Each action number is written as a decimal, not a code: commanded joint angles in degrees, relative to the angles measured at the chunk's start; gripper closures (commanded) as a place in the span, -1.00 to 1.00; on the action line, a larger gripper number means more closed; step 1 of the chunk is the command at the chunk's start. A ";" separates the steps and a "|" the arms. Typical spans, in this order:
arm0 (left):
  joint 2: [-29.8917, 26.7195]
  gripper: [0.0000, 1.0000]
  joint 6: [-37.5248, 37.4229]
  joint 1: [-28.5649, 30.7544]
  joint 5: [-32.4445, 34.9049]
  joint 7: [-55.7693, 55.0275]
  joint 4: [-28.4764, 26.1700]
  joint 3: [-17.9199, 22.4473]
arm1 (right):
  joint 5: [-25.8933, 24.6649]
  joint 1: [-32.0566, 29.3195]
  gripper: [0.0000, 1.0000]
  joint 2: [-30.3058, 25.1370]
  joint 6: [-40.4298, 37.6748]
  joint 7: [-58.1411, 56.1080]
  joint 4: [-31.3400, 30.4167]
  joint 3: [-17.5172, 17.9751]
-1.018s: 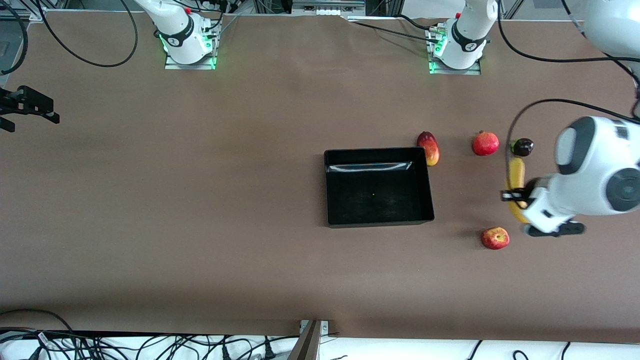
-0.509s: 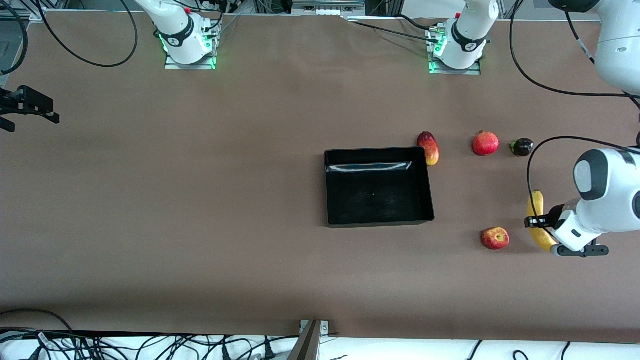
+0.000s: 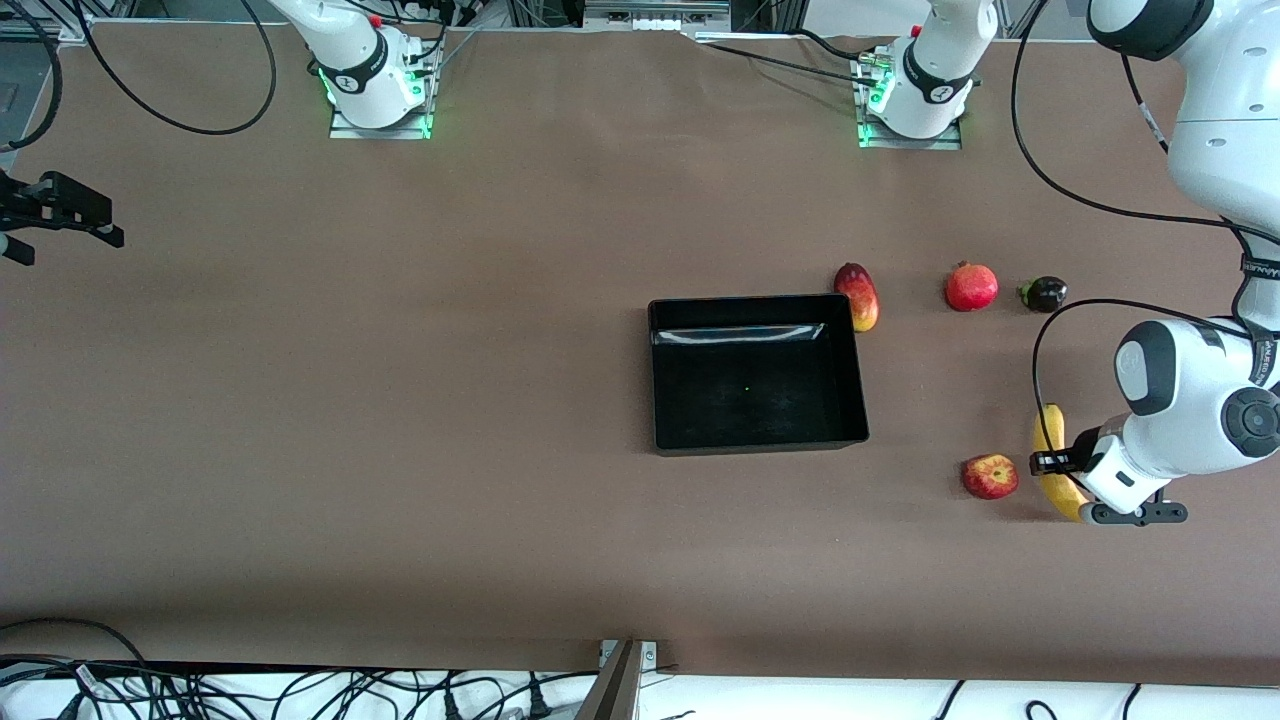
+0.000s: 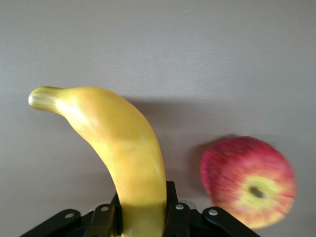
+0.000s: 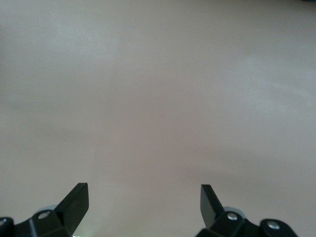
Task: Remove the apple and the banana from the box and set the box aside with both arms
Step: 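Carry the banana beside the apple and open the left gripper, then raise the left gripper away while the right gripper reaches the tray rim, then close the right gripper on the tray rim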
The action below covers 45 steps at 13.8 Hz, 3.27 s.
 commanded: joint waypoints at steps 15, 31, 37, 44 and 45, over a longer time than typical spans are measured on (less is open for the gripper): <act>-6.88 -1.00 -6.51 -0.64 4.79 -0.37 0.77 3.01 | 5.90 18.45 -1.00 9.93 -3.70 24.31 2.41 0.80; -47.41 -1.00 -40.56 -6.80 -18.06 -5.12 -4.76 3.09 | 13.92 47.56 -1.00 36.73 44.26 55.72 7.94 0.89; -53.05 -1.00 -41.09 -8.29 -18.15 -4.42 -6.35 3.36 | 13.21 50.56 -0.71 42.64 53.53 57.32 8.65 0.71; -54.99 -1.00 -42.59 -9.79 -17.54 -1.96 -6.79 3.71 | 13.39 50.21 1.00 41.85 48.54 57.84 6.71 0.45; -54.99 -1.00 -42.67 -9.79 -17.54 -1.87 -6.79 3.80 | 13.39 49.95 1.00 41.24 46.26 57.67 6.89 0.10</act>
